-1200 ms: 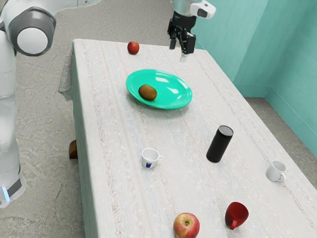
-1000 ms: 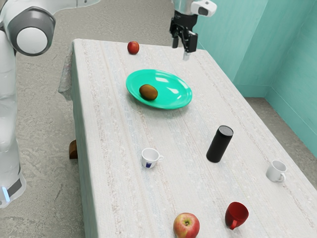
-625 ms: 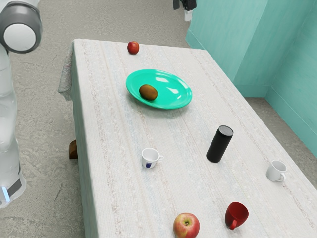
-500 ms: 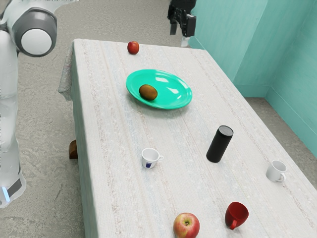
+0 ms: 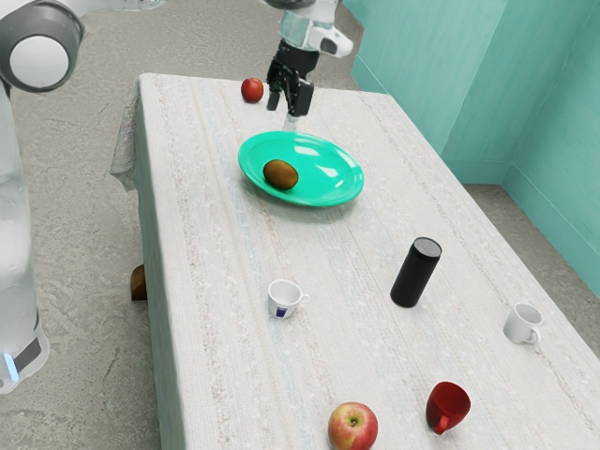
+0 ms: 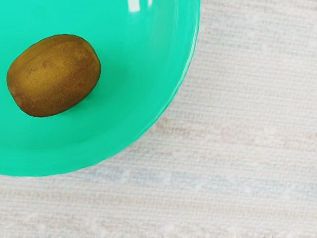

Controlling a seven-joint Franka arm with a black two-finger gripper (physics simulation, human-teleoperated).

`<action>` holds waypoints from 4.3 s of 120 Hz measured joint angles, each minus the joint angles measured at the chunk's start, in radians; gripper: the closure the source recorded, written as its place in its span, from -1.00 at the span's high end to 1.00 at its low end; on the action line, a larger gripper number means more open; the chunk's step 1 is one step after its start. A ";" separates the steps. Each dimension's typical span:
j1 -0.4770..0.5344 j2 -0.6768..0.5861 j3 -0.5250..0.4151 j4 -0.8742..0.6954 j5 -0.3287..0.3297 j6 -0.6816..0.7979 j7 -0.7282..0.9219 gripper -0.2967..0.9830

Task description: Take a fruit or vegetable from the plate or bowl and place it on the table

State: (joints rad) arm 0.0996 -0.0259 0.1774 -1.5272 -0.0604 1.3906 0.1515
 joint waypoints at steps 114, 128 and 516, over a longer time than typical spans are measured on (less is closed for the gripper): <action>0.061 0.021 0.072 -0.228 0.044 0.249 0.553 0.54; 0.067 0.025 0.073 -0.232 0.044 0.244 0.599 0.54; 0.104 0.280 0.067 -0.136 -0.044 0.274 1.085 -0.06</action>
State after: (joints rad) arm 0.2033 0.2537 0.2440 -1.6630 -0.1047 1.6648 1.2369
